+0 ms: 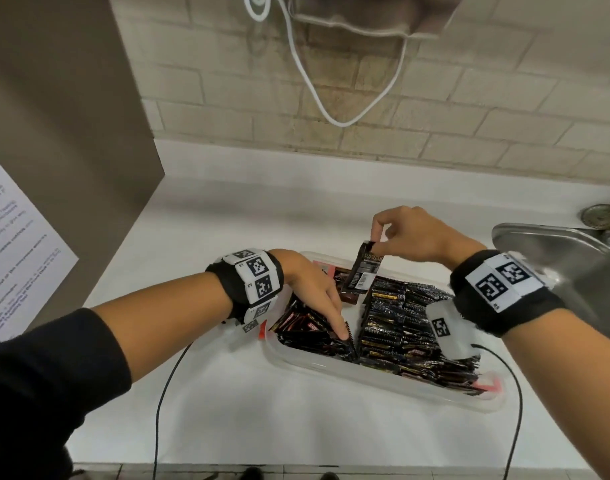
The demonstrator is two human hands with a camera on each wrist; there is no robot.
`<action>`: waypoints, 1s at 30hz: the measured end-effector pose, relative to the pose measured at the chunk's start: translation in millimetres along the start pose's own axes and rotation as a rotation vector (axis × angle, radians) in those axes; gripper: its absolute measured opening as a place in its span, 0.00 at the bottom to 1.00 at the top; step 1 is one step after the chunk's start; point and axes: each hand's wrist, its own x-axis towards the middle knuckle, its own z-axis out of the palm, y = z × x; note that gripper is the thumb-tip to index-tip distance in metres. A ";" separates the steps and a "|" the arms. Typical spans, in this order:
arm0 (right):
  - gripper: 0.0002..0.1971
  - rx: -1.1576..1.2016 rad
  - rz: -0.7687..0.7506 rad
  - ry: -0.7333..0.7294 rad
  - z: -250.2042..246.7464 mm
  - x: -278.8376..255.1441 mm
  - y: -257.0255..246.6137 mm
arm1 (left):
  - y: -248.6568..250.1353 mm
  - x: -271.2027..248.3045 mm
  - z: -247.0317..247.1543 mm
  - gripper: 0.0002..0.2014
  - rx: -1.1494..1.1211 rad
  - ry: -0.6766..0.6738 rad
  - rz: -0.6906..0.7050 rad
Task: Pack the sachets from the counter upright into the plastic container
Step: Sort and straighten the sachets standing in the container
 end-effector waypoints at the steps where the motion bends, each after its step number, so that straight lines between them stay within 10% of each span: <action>1: 0.04 0.017 0.006 -0.030 -5.3 -2.4 -0.9 | 0.4 0.1 0.4 0.22 -0.002 -0.005 0.007; 18: 0.18 0.198 0.162 -0.153 -4.1 -25.9 5.0 | 10.0 7.2 8.4 0.23 0.122 0.083 -0.018; 30: 0.12 -0.047 -0.027 -0.070 33.8 -6.9 -12.5 | 12.0 -9.0 5.9 0.25 0.121 0.087 -0.062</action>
